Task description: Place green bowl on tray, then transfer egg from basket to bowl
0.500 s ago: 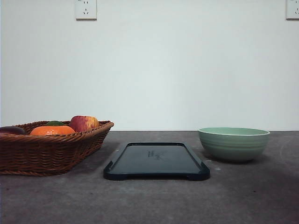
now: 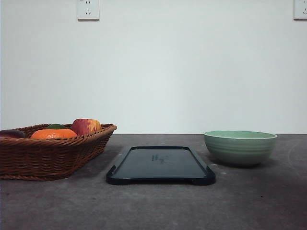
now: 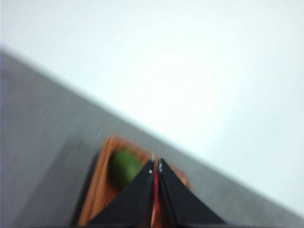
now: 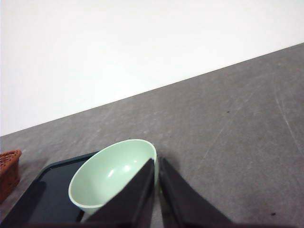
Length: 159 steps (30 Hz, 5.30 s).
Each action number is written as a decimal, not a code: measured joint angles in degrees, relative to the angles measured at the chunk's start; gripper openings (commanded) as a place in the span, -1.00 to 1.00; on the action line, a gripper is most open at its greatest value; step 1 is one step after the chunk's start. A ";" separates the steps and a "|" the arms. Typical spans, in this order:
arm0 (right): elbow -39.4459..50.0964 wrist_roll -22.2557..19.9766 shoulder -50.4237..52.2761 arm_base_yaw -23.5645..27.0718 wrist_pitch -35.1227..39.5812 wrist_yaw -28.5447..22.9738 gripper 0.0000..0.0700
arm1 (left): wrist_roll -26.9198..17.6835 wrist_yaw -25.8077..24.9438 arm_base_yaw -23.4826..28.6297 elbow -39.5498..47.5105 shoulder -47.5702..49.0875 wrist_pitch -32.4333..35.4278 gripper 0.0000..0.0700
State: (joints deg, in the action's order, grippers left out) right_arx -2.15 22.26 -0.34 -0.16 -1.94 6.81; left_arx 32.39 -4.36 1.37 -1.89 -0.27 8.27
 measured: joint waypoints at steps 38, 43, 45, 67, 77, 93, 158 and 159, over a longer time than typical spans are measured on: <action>-30.69 -13.57 -50.91 -1.03 -6.25 14.23 -0.98 | -18.18 -10.36 -1.15 -38.02 -49.97 -23.17 -1.00; -33.46 -15.95 -56.00 -1.86 -10.29 14.24 -0.98 | -22.71 -10.58 -3.52 -44.00 -57.51 -27.80 -1.00; -34.74 -16.53 -57.91 -2.07 -12.13 14.24 -0.98 | -24.23 -10.59 -4.66 -46.24 -60.07 -30.25 -1.00; -41.71 -17.59 -63.08 -2.14 -22.49 13.95 -0.17 | -26.85 -10.62 -7.65 -48.89 -64.13 -33.05 -0.32; -56.82 -15.98 -75.58 -2.14 -37.43 12.46 -0.17 | -26.85 -10.62 -7.65 -48.89 -64.13 -33.05 -0.32; -65.52 -16.00 -94.63 -2.14 -34.44 9.68 -0.21 | -26.85 -10.62 -7.65 -48.91 -64.13 -32.99 -0.33; -100.57 -16.92 -121.19 -23.14 -47.36 6.40 -1.00 | -26.85 -10.60 -7.65 -48.94 -64.13 -32.96 -0.33; -100.57 -16.92 -121.23 -23.23 -47.35 6.42 -0.99 | -26.85 -10.60 -7.65 -48.94 -64.13 -32.96 -0.33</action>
State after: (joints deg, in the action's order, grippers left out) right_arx -102.72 5.34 -121.57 -23.39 -49.29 13.22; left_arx 5.54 -14.96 -6.28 -50.83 -64.40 -24.69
